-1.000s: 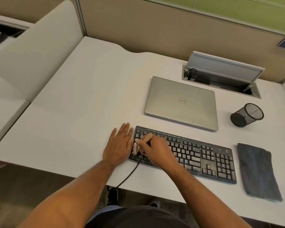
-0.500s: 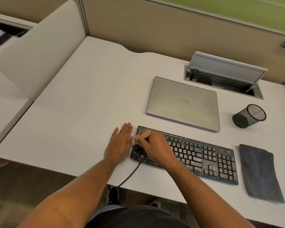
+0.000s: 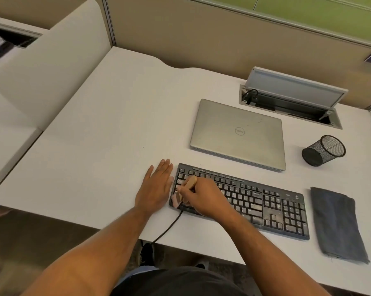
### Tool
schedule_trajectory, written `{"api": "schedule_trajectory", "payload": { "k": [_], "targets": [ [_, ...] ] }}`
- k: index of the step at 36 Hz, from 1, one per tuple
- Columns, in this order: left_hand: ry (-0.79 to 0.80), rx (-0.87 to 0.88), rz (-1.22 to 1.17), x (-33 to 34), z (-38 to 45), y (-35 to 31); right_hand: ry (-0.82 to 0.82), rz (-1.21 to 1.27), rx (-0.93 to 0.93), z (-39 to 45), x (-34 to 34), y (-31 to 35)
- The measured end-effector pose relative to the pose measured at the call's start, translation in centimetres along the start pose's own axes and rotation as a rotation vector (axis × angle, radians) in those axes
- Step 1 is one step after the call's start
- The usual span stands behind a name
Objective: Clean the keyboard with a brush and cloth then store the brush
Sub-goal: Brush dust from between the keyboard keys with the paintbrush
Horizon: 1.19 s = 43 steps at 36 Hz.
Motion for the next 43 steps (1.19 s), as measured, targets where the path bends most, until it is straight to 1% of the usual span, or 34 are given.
{"api": "schedule_trajectory", "payload": {
  "k": [2,6,11,15,19,22,26,28,29,32,34,39,43],
  "targets": [
    [0.006,0.0,0.006,-0.1,-0.1,-0.1,-0.006,-0.016,-0.002,-0.1,-0.5,-0.1],
    [0.007,0.009,0.012,-0.2,-0.2,-0.2,-0.128,0.013,0.004,-0.1,-2.8,-0.6],
    [0.006,0.002,0.02,-0.2,-0.2,-0.2,-0.009,0.021,-0.026,-0.1,-1.7,-0.2],
    [0.003,-0.004,0.008,-0.4,-0.3,-0.3,0.011,-0.017,-0.076,-0.3,-1.3,0.9],
    [0.012,0.003,0.084,-0.1,-0.2,-0.4,0.043,-0.121,-0.114,-0.5,-1.6,1.0],
    [0.006,0.011,0.141,0.1,-0.2,-0.5,0.078,-0.178,-0.075,-0.9,-2.5,0.0],
    [0.011,0.012,0.136,0.2,-0.3,-0.6,0.151,-0.323,0.028,-1.6,-4.1,-1.9],
    [0.013,0.01,0.137,0.3,-0.2,-0.5,0.157,-0.374,0.049,-1.8,-4.8,-2.2],
    [0.012,0.009,0.14,0.3,-0.2,-0.5,0.147,-0.35,0.046,-1.8,-4.8,-2.0],
    [0.002,0.013,0.139,0.1,-0.3,-0.6,0.079,-0.147,0.003,-1.6,-4.1,-0.5],
    [-0.002,0.019,0.149,0.1,-0.3,-0.7,0.066,-0.114,-0.048,-1.4,-2.9,0.5],
    [-0.003,0.019,0.155,0.1,-0.4,-0.7,0.066,-0.172,-0.08,-1.3,-1.5,0.2],
    [-0.006,0.023,0.145,0.1,-0.4,-0.7,0.133,-0.29,-0.069,-2.0,-1.9,-0.3]
  ]
}}
Point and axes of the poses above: each hand's wrist, its own z-axis towards the middle knuckle, its own x-axis out of the palm, y = z × x, the point moved 10 cm from there along z, towards the middle knuckle, and after that the axes turned 14 degrees about -x, right-handed, at the moved point
